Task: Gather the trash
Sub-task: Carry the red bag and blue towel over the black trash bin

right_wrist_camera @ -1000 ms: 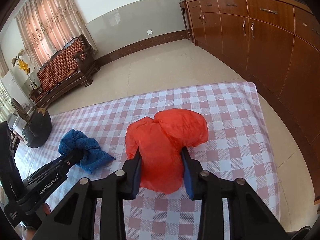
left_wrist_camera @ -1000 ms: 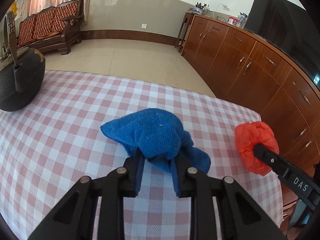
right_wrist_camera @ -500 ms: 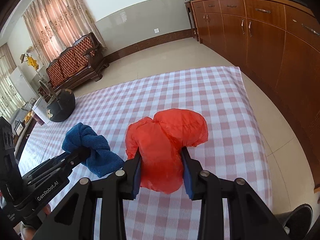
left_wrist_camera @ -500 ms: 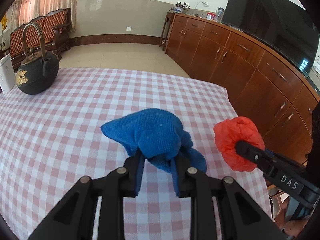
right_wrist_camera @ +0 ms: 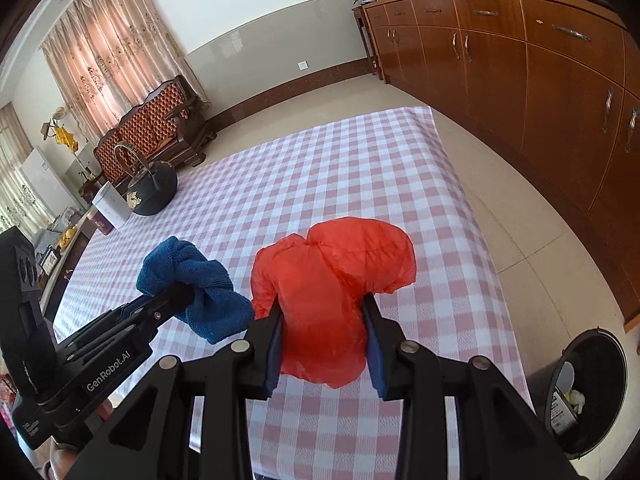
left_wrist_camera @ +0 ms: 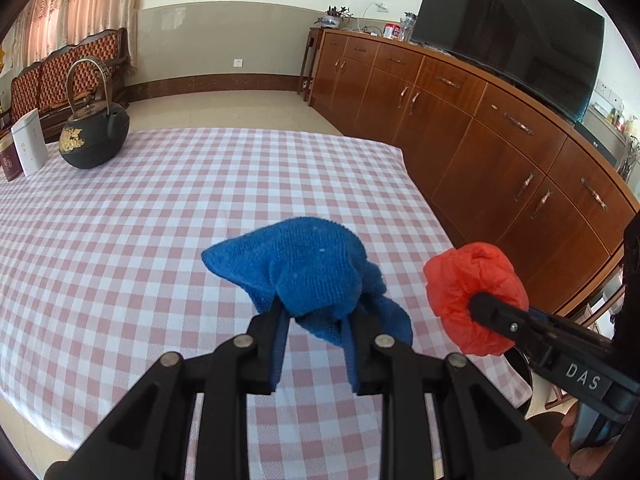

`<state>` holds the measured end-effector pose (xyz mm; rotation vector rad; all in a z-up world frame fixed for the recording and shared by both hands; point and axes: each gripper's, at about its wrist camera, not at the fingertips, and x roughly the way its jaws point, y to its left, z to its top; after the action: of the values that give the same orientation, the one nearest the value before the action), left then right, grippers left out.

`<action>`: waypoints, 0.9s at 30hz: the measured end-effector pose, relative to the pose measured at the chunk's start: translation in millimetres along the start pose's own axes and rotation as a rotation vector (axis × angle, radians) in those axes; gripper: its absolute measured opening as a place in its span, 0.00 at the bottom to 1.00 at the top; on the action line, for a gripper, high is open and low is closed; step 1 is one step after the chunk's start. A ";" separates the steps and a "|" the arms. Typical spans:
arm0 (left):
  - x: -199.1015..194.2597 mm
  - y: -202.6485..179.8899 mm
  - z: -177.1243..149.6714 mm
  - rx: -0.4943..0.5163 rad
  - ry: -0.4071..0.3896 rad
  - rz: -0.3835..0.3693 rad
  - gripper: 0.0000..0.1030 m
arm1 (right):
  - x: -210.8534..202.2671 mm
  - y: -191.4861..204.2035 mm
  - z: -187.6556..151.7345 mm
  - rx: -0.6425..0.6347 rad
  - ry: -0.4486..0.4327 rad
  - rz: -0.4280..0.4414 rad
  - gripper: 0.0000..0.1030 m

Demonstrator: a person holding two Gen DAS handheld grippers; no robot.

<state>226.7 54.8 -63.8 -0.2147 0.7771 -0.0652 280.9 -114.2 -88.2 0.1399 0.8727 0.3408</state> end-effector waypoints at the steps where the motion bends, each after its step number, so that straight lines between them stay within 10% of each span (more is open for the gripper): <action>1: -3.2 -2.3 -2.3 0.002 0.000 -0.004 0.25 | -4.3 0.2 -3.1 -0.001 -0.002 -0.002 0.36; 27: -37.8 -96.7 -41.3 0.149 0.007 -0.147 0.25 | -109.5 -59.2 -66.7 0.119 -0.094 -0.072 0.36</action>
<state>172.8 -41.4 -45.5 -0.1298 0.7586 -0.2617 178.5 -209.0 -66.5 0.2327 0.8031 0.2134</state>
